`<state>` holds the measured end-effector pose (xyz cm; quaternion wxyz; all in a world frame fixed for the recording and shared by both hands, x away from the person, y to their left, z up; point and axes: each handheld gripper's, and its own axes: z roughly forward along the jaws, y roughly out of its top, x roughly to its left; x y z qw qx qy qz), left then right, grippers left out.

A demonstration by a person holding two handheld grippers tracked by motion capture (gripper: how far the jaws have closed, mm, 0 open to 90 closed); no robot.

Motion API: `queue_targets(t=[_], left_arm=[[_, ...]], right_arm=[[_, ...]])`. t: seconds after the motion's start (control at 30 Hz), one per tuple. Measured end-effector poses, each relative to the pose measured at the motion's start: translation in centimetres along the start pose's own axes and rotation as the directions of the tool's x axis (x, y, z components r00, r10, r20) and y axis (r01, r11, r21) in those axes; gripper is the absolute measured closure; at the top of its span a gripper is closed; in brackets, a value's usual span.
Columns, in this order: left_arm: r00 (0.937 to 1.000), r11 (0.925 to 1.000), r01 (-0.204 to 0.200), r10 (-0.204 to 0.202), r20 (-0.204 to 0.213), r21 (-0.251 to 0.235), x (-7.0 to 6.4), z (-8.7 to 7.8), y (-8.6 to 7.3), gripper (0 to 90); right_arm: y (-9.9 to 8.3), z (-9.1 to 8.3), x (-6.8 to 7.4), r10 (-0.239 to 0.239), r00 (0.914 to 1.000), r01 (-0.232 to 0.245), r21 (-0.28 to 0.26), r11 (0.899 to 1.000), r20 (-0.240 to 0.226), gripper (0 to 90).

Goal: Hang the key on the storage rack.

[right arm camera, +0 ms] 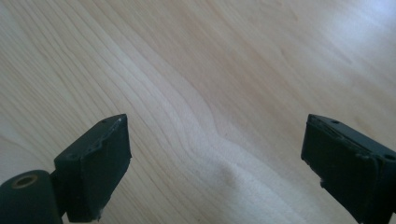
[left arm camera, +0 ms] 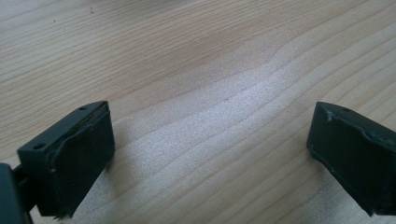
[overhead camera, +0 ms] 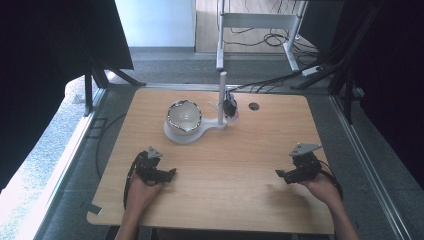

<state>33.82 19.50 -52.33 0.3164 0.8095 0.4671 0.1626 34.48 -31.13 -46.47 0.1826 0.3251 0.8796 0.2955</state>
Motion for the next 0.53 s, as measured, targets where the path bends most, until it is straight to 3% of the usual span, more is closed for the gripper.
queue_targets(t=[0.13, 0.3, 0.4, 0.53], left_arm=[[1.0, 1.0, 0.0, 0.0, -0.001, 0.0, 0.0, 0.0, 0.0, 0.8], [1.0, 1.0, 0.0, 0.0, 0.0, 0.0, 0.0, 0.0, 0.0, 0.8], [1.0, 1.0, 0.0, 0.0, 0.0, 0.0, 0.0, 0.0, 0.0, 0.8], [1.0, 1.0, 0.001, -0.001, -0.001, 0.0, 0.0, 0.0, 0.0, 0.9]], right_arm=[[-1.7, 1.5, 0.3, 0.038, 0.9993, -0.038, -0.003, 0.999, 0.001, 7.6], [-3.7, 3.1, 0.6, 0.101, 0.9949, -0.101, -0.016, 0.995, -0.001, 0.0], [-4.4, 3.5, 0.7, 0.167, 0.9854, -0.169, -0.063, 0.984, -0.035, 0.0], [-4.5, 3.4, 0.7, 0.172, 0.9847, -0.173, -0.062, 0.983, -0.029, 0.0]])
